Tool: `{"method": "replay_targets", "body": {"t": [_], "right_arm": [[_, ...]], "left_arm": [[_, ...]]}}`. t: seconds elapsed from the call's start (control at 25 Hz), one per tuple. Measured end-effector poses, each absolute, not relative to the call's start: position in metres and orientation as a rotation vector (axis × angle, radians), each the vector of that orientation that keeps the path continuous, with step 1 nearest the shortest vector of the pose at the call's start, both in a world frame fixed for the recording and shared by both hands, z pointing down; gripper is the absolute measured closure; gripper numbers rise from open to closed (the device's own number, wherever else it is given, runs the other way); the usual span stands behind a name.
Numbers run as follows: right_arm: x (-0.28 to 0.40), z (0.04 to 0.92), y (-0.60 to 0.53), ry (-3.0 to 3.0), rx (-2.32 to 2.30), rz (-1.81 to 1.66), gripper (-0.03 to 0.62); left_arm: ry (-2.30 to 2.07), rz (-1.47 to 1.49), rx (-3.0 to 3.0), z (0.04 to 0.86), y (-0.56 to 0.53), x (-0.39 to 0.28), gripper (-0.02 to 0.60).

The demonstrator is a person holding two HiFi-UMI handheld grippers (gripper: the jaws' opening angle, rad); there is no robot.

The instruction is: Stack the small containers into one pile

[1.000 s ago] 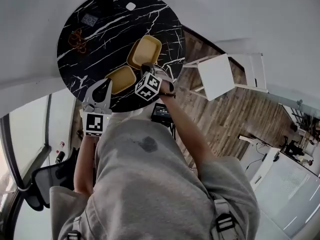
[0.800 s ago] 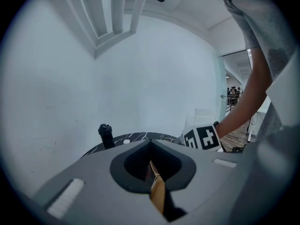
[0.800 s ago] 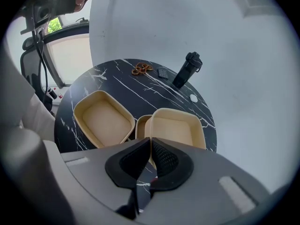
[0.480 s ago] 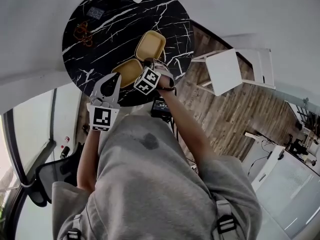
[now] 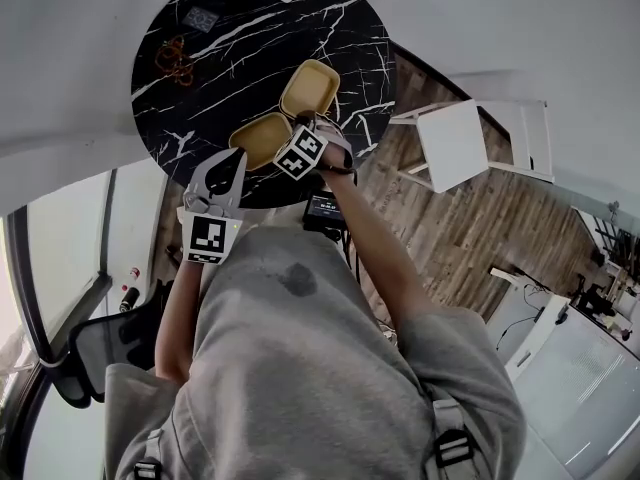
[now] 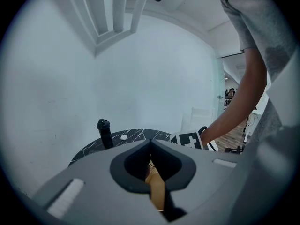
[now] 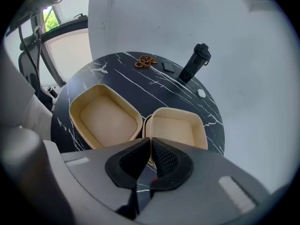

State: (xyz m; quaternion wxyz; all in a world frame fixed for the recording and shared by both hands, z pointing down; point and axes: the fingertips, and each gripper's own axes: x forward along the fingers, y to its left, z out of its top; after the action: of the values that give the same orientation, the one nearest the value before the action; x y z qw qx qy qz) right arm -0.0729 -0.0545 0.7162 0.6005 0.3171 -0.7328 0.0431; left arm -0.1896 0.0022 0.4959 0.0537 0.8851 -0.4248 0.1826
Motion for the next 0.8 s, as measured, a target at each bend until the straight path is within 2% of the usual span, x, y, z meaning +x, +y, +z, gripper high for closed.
{"method": "replay_targets", "body": {"t": [0.32, 0.48, 0.8], "right_arm": [[-0.076, 0.719, -0.054, -1.740, 0.706, 0.136, 0.559], [-0.074, 0.713, -0.054, -1.799, 0.748, 0.121, 0.532], [-0.069, 0.725, -0.047, -1.779, 0.747, 0.148, 0.533]], "left_arm": [[-1.302, 0.562, 2.686, 0.498, 0.006, -0.195, 0.581], [-1.306, 0.565, 2.678, 0.500, 0.008, -0.198, 0.581], [-1.300, 0.560, 2.691, 0.500, 0.012, -0.196, 0.581]]}}
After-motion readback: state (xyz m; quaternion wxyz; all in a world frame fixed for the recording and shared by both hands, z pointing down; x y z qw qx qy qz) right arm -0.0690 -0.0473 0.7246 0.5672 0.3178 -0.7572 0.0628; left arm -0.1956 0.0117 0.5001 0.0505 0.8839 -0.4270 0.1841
